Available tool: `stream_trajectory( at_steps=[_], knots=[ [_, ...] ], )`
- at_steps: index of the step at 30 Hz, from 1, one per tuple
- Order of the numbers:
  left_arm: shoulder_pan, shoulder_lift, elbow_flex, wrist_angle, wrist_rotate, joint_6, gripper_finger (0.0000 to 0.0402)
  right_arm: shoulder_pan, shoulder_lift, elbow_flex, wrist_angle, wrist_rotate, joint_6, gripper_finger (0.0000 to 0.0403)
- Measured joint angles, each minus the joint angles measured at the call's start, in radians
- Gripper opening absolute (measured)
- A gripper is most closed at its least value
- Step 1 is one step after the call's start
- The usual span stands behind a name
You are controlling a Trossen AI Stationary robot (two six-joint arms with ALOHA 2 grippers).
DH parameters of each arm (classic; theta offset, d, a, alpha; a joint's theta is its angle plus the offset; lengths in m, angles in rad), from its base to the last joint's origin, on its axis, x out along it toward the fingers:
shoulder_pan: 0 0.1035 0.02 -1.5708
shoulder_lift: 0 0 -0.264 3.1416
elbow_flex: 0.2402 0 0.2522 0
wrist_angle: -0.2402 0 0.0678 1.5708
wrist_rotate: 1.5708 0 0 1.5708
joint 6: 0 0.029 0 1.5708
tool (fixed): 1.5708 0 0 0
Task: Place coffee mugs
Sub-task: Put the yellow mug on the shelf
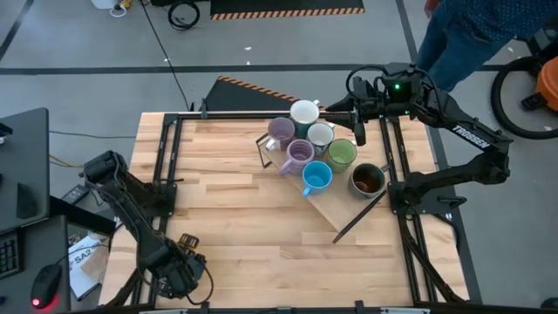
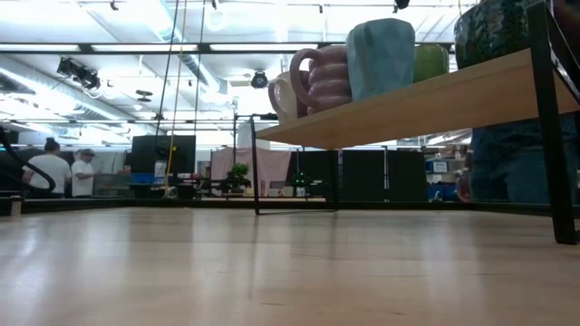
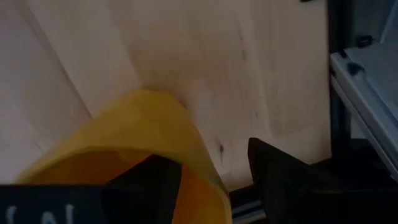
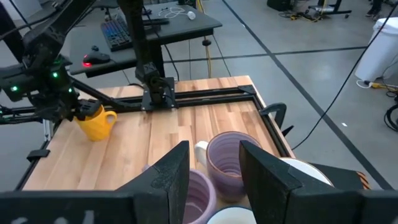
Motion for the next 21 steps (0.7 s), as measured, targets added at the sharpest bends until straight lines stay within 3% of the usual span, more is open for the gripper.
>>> stream_trajectory(
  at_steps=[11,21],
  knots=[
    [0.066,0.030,0.000,0.010,0.012,-0.166,0.0110,0.000,0.000,0.000,-0.001,-0.023,-0.002,0.0145],
    [0.225,0.021,0.005,0.057,-0.005,-0.420,0.0034,0.000,0.000,0.000,-0.001,-0.043,-0.011,0.0145]
  ],
)
